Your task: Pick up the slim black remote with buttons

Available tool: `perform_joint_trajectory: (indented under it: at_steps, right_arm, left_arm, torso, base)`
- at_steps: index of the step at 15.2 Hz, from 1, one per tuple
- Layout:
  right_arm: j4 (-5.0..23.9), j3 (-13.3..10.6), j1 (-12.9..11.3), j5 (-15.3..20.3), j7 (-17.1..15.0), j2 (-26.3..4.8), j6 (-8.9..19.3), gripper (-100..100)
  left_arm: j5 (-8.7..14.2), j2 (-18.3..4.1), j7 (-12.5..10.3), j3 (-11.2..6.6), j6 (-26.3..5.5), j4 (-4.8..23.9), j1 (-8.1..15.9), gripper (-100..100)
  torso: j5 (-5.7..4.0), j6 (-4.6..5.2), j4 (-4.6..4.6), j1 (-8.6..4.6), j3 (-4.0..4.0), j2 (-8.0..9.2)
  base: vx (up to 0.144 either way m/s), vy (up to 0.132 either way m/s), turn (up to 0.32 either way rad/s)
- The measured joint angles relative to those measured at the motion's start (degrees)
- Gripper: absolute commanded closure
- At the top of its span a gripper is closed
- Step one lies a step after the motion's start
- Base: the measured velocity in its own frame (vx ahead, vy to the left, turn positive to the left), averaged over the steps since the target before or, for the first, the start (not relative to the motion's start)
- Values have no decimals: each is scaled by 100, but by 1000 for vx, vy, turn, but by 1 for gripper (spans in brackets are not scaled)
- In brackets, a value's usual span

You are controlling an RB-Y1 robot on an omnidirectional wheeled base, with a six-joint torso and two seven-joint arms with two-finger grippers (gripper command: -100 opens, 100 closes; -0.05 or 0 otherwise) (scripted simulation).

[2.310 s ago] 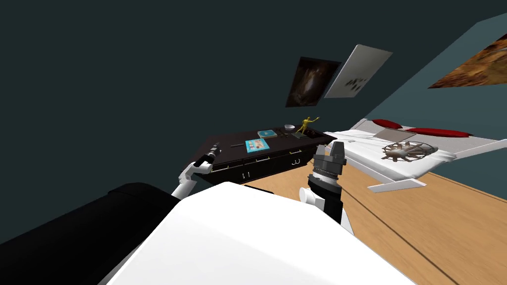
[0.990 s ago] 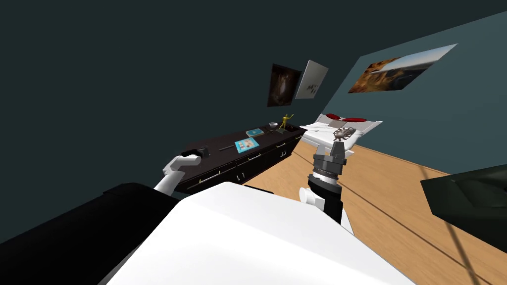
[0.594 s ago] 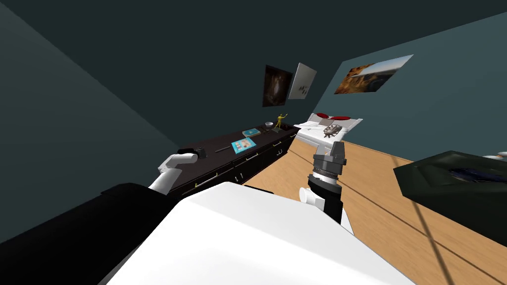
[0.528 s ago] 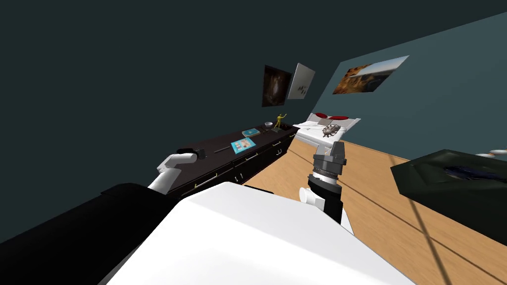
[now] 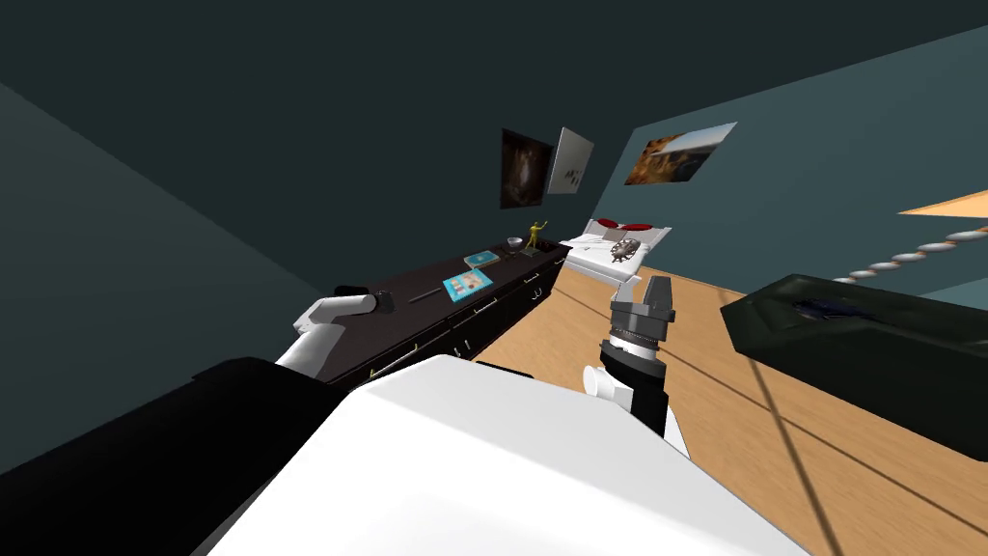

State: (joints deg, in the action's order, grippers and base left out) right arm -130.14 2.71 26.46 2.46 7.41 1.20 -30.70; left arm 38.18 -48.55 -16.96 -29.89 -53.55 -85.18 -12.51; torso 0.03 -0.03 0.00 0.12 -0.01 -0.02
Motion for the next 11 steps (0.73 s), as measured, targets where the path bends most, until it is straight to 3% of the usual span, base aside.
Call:
perform_joint_trajectory:
  at_steps: [11]
  right_arm:
    - [0,0,-1,0,0,0,0,0]
  left_arm:
    - [687,-432,-221,-412,-1229,866,250,-100]
  torso:
    - [0,6,-1,5,-3,-5]
  base:
    - [-8,20,-189]
